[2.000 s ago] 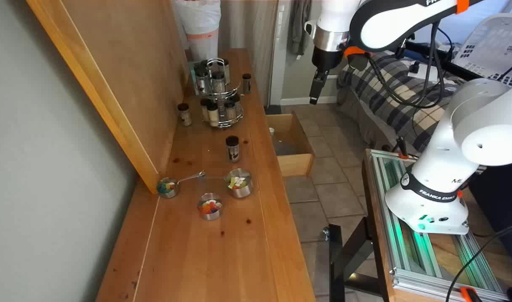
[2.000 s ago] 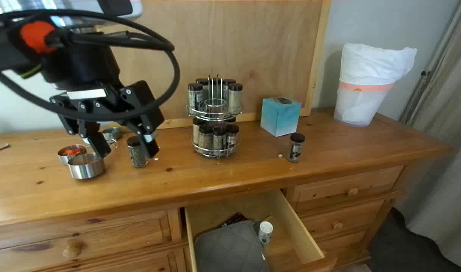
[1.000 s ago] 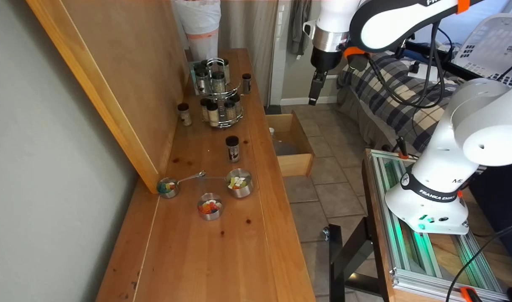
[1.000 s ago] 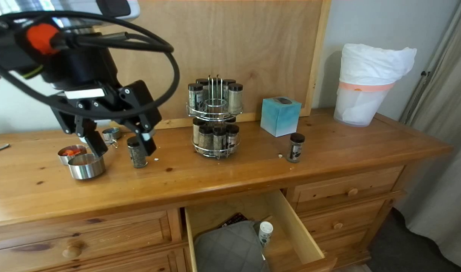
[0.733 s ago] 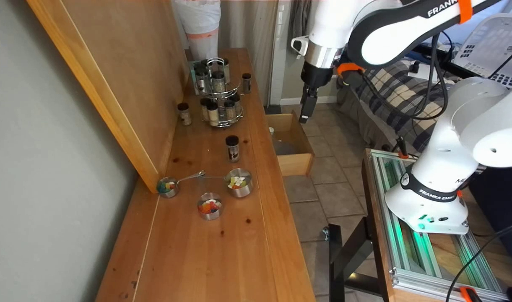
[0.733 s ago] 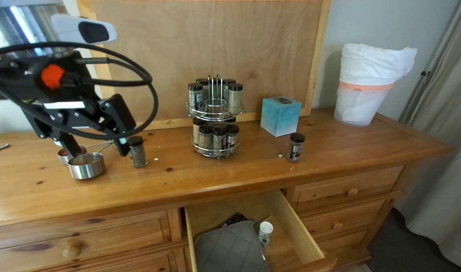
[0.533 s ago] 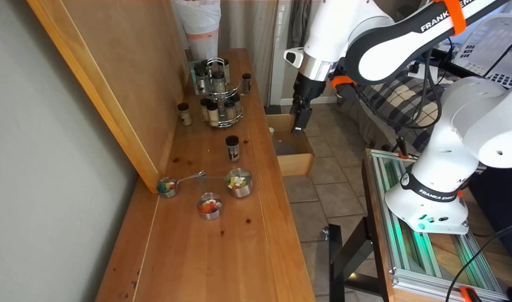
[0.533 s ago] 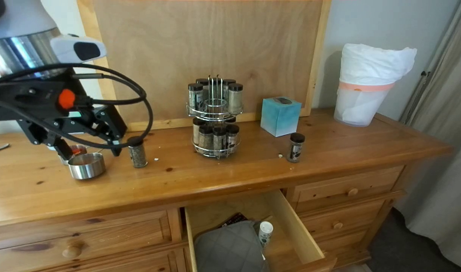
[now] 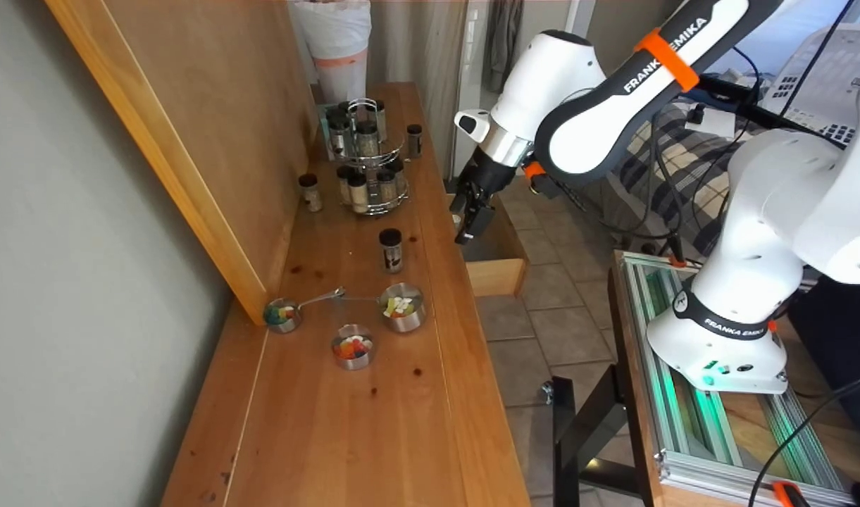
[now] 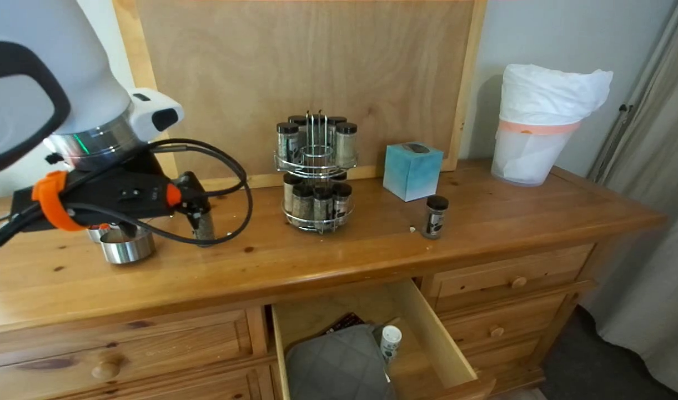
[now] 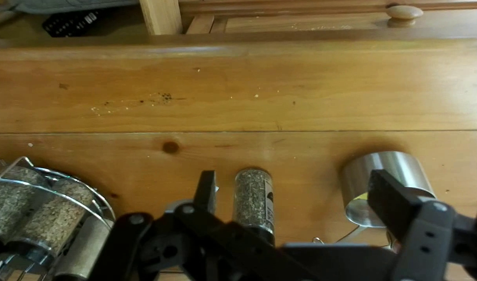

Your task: Put the left spice bottle on the spice rack

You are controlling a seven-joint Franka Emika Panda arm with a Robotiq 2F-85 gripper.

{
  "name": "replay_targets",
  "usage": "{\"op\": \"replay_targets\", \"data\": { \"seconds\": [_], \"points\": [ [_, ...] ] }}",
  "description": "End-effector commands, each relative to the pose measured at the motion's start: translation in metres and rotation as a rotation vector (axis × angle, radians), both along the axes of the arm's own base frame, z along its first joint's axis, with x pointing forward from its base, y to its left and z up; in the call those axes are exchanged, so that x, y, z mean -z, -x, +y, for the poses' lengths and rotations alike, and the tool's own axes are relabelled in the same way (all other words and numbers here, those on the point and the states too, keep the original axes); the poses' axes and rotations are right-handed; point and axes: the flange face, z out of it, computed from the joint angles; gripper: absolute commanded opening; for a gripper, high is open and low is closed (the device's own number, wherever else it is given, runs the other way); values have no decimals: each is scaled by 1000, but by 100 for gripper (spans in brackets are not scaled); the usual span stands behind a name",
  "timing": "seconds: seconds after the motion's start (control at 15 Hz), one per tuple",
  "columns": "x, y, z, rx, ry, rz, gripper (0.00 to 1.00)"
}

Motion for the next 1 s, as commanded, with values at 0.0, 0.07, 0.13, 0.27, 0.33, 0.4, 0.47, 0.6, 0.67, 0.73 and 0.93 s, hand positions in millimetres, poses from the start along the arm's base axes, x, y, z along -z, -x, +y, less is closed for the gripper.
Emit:
{"op": "replay_targets", "data": {
  "seconds": [0.0,0.07,0.13,0.27,0.33,0.4,0.47,0.6,0.67,0.73,0.93],
  "points": [
    [19,-3,-1,15,-22,-49,100],
    [19,-3,-1,11,-18,-67,100],
    [18,-3,-1,13,-23,-84,100],
    [19,-3,0,13,-24,-62,100],
    [19,-4,0,12,-24,-67,100],
    [18,-4,0,13,-25,-68,100],
    [18,-4,0,14,-25,-68,100],
    [18,-4,-1,14,-25,-69,100],
    [18,-4,-1,14,-25,-69,100],
    [18,-4,-1,14,-25,-69,100],
    [23,-8,0,50,-30,-62,100]
  ]
}}
